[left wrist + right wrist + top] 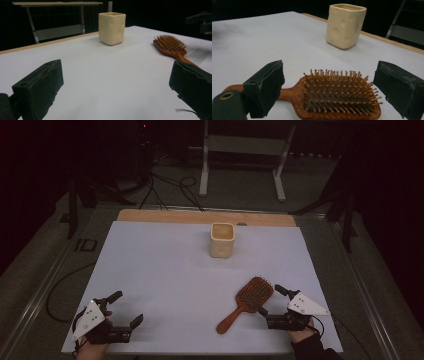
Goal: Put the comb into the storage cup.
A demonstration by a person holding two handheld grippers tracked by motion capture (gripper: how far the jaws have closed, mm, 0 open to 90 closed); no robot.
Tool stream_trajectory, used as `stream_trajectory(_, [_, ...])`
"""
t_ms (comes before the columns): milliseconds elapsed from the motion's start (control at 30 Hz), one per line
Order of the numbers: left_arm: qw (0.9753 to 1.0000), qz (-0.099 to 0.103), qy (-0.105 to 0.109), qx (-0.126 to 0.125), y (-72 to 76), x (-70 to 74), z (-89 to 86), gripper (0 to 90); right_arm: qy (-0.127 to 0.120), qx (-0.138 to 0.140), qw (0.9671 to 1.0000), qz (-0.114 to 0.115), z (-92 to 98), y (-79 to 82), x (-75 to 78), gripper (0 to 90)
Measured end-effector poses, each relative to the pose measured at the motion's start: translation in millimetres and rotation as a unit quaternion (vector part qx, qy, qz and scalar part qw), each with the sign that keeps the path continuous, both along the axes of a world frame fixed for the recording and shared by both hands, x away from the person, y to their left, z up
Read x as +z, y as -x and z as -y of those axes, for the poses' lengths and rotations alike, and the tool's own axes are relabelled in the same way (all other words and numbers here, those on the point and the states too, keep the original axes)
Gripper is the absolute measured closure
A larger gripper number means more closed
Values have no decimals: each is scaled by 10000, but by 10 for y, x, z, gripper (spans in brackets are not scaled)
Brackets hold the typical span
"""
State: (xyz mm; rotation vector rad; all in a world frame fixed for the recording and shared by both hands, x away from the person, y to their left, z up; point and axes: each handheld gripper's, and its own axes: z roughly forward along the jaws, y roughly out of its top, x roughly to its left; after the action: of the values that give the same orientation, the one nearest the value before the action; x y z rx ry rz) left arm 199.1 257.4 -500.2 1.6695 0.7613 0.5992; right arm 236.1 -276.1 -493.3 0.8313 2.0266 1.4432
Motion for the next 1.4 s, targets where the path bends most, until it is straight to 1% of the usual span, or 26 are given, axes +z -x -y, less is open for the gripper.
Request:
stream_trajectory(133, [10000,-21,-61,59,-2,-5,-2,1,53,20,10000,-45,-2,11,20,85])
stream_trajectory(167, [10000,-7,-28,65,-2,-4,-4,1,54,-59,10000,-33,-3,20,34,85])
stream_trajectory(233, [10000,-16,-38,65,-2,-7,-6,1,46,-221,9997,38,4,39,64,85])
stream_trajectory(300, [10000,-16,-21,59,-3,-6,-7,1,-26,-265,9996,50,18,54,97,85])
stream_trajectory(333, [10000,-13,-8,50,-1,-5,-8,1,-71,-264,9996,34,19,59,107,85])
stream_trajectory(433, [10000,-21,12,50,3,-9,-10,1,-67,-204,9998,-56,6,55,116,85])
stream_trajectory(533, [10000,-11,6,51,4,-7,-9,1,-13,-272,9996,-109,-9,47,117,85])
stream_trajectory(567, [10000,-13,2,47,5,-7,-8,2,6,-334,9993,-174,-11,34,119,85])
stream_trajectory(633, [10000,-20,-4,49,6,-11,-7,2,-39,-364,9990,-250,-1,25,125,85])
stream_trajectory(667, [10000,-29,-20,45,4,-13,-8,1,-13,-381,9988,-300,0,17,131,85])
stream_trajectory(700, [10000,-31,-12,43,2,-14,-7,1,-13,-381,9988,-300,0,17,131,85])
stream_trajectory(733, [10000,-32,3,38,1,-14,-7,1,25,-438,9985,-335,-4,15,136,85])
stream_trajectory(800, [10000,-25,4,43,2,-14,-6,1,35,-434,9983,-377,-10,14,158,85])
stream_trajectory(833, [10000,-31,11,42,2,-12,-6,1,43,-431,9983,-383,-26,27,198,86])
stream_trajectory(867, [10000,-31,11,42,2,-12,-6,2,43,-431,9983,-383,-26,27,198,86])
stream_trajectory(900, [10000,-29,54,44,0,-10,-6,2,2,-434,9983,-391,-48,44,261,85])
stream_trajectory(967, [10000,-26,47,43,-1,-13,-8,1,30,-420,9984,-389,-66,51,316,86])
stream_trajectory(1033, [10000,-26,64,46,-4,-10,-10,1,78,-442,9984,-332,-83,65,382,86])
stream_trajectory(1133, [10000,-23,82,42,-3,-8,-12,1,68,-445,9985,-321,-103,66,477,86])
stream_trajectory(1200, [10000,-25,52,41,-3,-10,-9,2,95,-389,9987,-303,-119,59,537,85])
stream_trajectory(1267, [10000,-14,71,33,-5,-6,-11,2,139,-368,9989,-269,-141,48,598,85])
stream_trajectory(1333, [10000,-19,76,37,-4,-7,-11,1,129,-350,9990,-265,-153,41,628,85])
stream_trajectory(1367, [10000,-21,72,35,-6,-7,-12,1,112,-282,9991,-286,-174,18,685,85])
stream_trajectory(1400, [10000,-21,72,35,-6,-7,-12,1,107,-256,9992,-283,-190,8,708,85])
